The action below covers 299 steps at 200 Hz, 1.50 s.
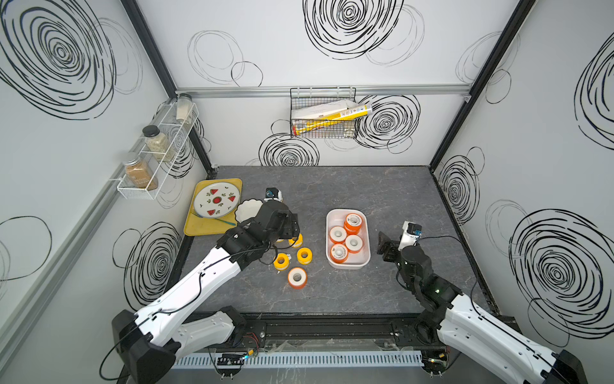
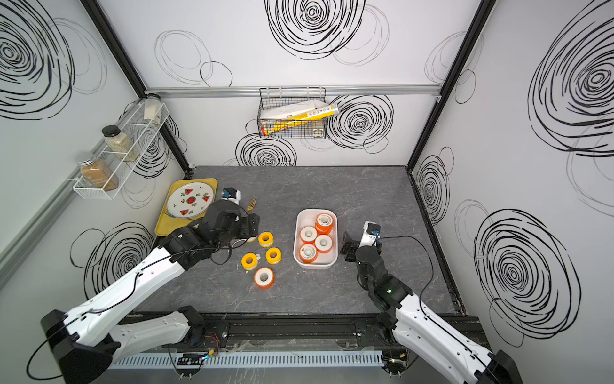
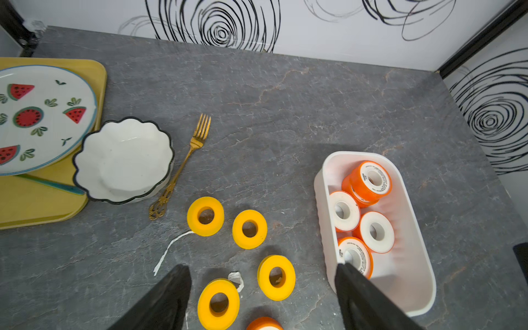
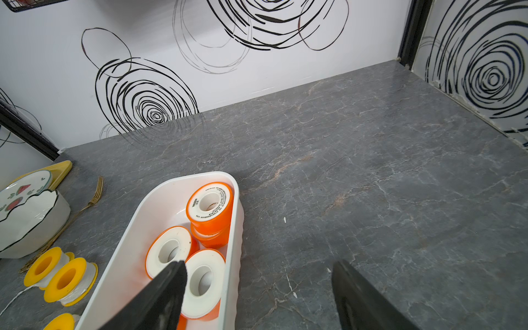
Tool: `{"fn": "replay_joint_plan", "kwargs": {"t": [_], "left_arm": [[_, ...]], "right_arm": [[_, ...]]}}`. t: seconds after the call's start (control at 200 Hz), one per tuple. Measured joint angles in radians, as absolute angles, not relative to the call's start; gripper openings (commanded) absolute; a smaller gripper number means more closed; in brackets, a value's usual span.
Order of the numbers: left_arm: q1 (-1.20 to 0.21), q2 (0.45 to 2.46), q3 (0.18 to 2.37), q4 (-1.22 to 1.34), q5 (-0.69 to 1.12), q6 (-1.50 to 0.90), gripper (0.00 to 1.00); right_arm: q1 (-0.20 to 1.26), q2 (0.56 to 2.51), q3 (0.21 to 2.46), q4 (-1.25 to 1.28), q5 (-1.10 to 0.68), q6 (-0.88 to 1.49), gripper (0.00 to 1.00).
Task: Put the sealing tape into the storage box
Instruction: Pick up the sealing tape at the center of the board.
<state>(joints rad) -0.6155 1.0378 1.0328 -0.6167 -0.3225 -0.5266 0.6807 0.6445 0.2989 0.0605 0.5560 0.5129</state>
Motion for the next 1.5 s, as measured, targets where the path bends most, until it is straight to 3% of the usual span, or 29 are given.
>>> {"fn": "replay_joint_plan", "kwargs": {"t": [0.4,0.666,0.796,1.031,1.291,1.497], "left_arm": [[-0.566,0.81,0.875,-0.642,-0.392,-0.512,0.86],[-0.552,0.725,0.844,-0.631,-0.394,-0.508,0.86],[-0.547,0.695,0.841,-0.627,-0.394,-0.508,0.86],[-0.533,0.682,0.839,-0.626,-0.394,-0.508,0.87],[-0.533,0.682,0.839,-0.626,-0.394,-0.508,0.87],[-0.533,0.679,0.838,-0.626,-0.394,-0.508,0.86]], "right_arm": [[0.681,0.676,0.3,0.06,0.554,0.513,0.87],[0.68,0.74,0.381,0.045,0.434,0.453,0.8],[0.708,0.889,0.53,0.002,0.315,0.41,0.79],[0.925,1.238,0.809,-0.053,0.195,0.382,0.86],[1.082,1.557,0.962,-0.101,0.149,0.401,0.97],[1.122,1.691,1.043,-0.117,0.104,0.404,0.98]]}}
